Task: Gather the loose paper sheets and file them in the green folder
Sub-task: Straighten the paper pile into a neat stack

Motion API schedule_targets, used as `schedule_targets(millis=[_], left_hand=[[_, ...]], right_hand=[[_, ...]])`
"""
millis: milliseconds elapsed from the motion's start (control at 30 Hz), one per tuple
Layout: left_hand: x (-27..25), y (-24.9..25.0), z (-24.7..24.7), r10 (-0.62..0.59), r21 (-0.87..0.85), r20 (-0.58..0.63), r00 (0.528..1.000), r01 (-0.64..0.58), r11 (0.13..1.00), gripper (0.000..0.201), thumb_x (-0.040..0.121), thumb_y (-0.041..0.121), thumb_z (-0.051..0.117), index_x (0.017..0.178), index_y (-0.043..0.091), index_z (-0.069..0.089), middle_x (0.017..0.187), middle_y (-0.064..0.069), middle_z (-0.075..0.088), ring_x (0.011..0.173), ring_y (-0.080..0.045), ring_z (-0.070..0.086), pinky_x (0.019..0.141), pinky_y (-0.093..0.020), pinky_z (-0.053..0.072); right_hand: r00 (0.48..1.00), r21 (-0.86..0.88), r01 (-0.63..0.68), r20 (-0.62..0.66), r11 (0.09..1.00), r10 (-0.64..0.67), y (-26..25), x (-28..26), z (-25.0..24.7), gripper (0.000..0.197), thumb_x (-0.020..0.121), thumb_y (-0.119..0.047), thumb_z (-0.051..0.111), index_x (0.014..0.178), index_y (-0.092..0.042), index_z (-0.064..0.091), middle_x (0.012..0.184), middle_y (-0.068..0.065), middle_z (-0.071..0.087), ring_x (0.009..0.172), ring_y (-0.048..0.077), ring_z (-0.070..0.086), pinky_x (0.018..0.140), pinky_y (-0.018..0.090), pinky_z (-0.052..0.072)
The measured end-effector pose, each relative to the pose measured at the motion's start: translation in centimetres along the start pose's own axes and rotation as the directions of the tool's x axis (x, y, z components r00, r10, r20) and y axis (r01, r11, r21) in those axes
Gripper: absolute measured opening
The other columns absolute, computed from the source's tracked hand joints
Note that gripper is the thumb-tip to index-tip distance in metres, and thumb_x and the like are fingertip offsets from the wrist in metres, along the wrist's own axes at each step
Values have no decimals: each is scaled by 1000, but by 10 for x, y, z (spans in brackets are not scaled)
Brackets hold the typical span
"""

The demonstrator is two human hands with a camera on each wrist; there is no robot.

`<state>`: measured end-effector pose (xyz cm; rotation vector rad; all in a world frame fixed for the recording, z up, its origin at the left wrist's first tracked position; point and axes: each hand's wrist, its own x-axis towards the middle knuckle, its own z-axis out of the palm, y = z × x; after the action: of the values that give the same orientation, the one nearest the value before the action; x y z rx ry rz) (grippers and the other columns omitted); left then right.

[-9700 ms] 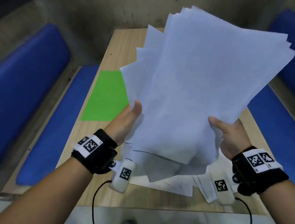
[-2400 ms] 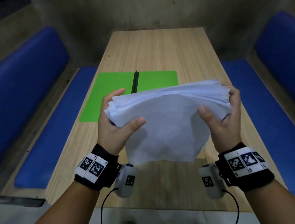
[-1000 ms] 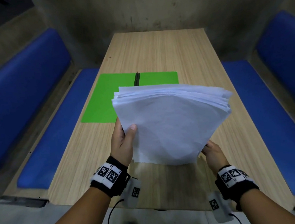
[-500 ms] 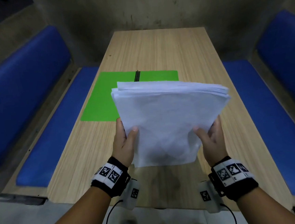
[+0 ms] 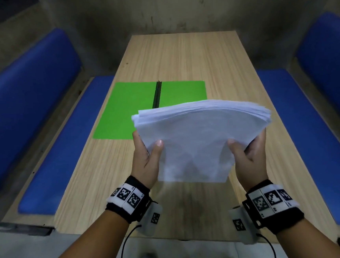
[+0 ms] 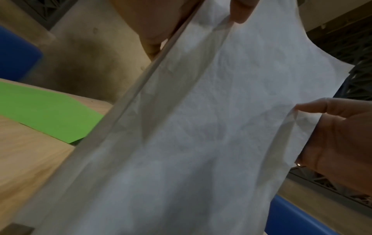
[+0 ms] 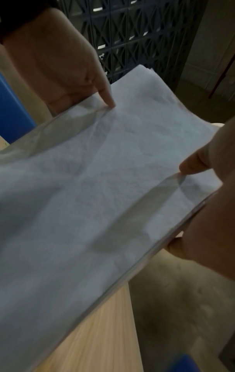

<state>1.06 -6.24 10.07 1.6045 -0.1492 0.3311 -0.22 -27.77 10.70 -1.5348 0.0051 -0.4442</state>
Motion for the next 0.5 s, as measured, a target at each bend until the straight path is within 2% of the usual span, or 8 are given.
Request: schedule_targets(millis=[67,100,200,300,400,467,500], left_hand=[[0,1,2,-10,-3,-1,1000,10,1000,40,85,31,50,119,50,40,116,13,60,111,-16,59,95,-45,49],[0,2,4,-7,2,1,1000,7,1000,39,85,31,50,118,50,41,117,12,60,111,-16,59,95,-46,49],[4,6,5,17,7,-22,1000,-17,1000,36,85,31,51,117,45,44,119,0,58,111,-23,58,94,-51,48],[10,11,2,43,5,-83,996,-43,999,36,81,31,55,114,32,40,115,-4,55,103,-19,57,89,-50,49],[12,18,5,66,30,-81,995,-64,998,58,83,18,60,132,21,29,130,-13,48,115,-22,54,98,-47,48],[16,29,6,149,89,-138,979,-138,986,78,82,5,61,141,27,16,142,-12,36,125,-25,47,106,-48,42],[20,36,6,233,180,-171,957,-202,963,84,80,2,62,143,29,14,146,-11,29,130,-26,41,109,-47,37]], right_hand=[[1000,-23,-3,21,1000,3,0,0,3,60,79,-6,54,118,-49,38,117,-12,58,111,9,59,90,31,50],[999,-38,1,33,999,1,-1,1,5,61,79,-6,55,118,-50,38,118,-11,58,113,10,59,92,34,51],[1000,-41,15,21,999,-15,-5,6,4,57,80,-5,55,117,-45,42,116,-12,60,111,11,60,96,43,51],[1000,-31,28,0,999,-28,-8,11,0,55,78,-5,57,113,-43,41,107,-20,59,103,5,60,92,39,52],[999,-77,2,37,997,1,-6,13,1,56,78,-5,59,120,-37,42,103,-26,62,101,2,62,87,31,52],[999,-74,-28,39,997,31,-1,15,0,54,81,6,56,124,-24,45,98,-27,63,97,1,62,83,28,51],[998,-63,-42,38,997,45,0,15,0,52,82,10,53,124,-20,46,96,-26,64,95,0,63,82,28,51]])
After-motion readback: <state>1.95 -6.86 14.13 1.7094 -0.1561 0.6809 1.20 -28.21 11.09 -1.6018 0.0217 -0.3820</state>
